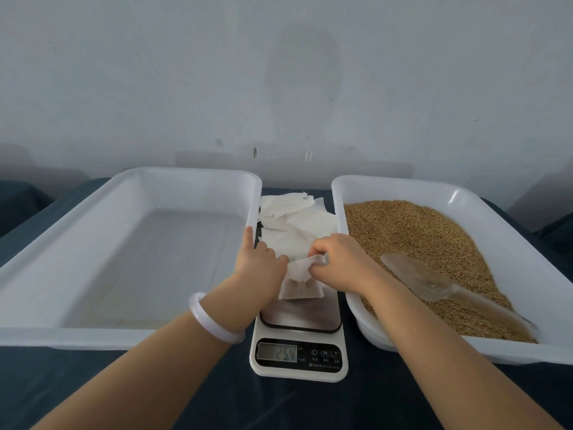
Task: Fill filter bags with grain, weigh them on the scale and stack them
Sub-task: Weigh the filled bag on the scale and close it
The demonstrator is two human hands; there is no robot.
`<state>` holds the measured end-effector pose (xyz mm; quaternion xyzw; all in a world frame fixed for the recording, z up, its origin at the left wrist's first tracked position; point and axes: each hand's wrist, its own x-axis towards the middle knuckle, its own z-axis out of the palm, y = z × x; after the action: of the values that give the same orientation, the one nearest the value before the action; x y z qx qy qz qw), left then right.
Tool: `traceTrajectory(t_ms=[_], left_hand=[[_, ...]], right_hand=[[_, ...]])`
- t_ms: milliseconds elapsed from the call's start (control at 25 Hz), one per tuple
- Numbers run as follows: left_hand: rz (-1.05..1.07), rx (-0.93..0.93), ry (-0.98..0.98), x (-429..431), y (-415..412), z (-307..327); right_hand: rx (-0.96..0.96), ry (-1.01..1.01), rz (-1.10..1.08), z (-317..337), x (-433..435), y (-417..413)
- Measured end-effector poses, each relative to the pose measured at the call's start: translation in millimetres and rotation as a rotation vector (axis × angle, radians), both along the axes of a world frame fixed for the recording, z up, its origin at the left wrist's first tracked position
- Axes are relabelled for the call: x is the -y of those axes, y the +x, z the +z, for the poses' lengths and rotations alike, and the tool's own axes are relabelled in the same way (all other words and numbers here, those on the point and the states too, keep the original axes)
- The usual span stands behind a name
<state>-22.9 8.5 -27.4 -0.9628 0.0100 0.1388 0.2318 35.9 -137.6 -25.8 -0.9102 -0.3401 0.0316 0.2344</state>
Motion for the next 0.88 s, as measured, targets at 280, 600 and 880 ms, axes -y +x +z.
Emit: traceTrajectory(t_ms=[280,600,880], left_hand=[[0.003,-0.097,0.035,0.4,2.5,1.1],[-0.033,-0.045,-0.242,-13.8,-1.9,11.8],[0.092,0.269,-1.000,-5.7,-8.1,27.1]], right_hand=[[-0.073,0.064,-0.006,4.5,3.1,2.0],[-0.068,0.174,-0.013,4.9,5.0,2.5],[-0.096,0.405,0.112,10.3,1.9,-6.5]])
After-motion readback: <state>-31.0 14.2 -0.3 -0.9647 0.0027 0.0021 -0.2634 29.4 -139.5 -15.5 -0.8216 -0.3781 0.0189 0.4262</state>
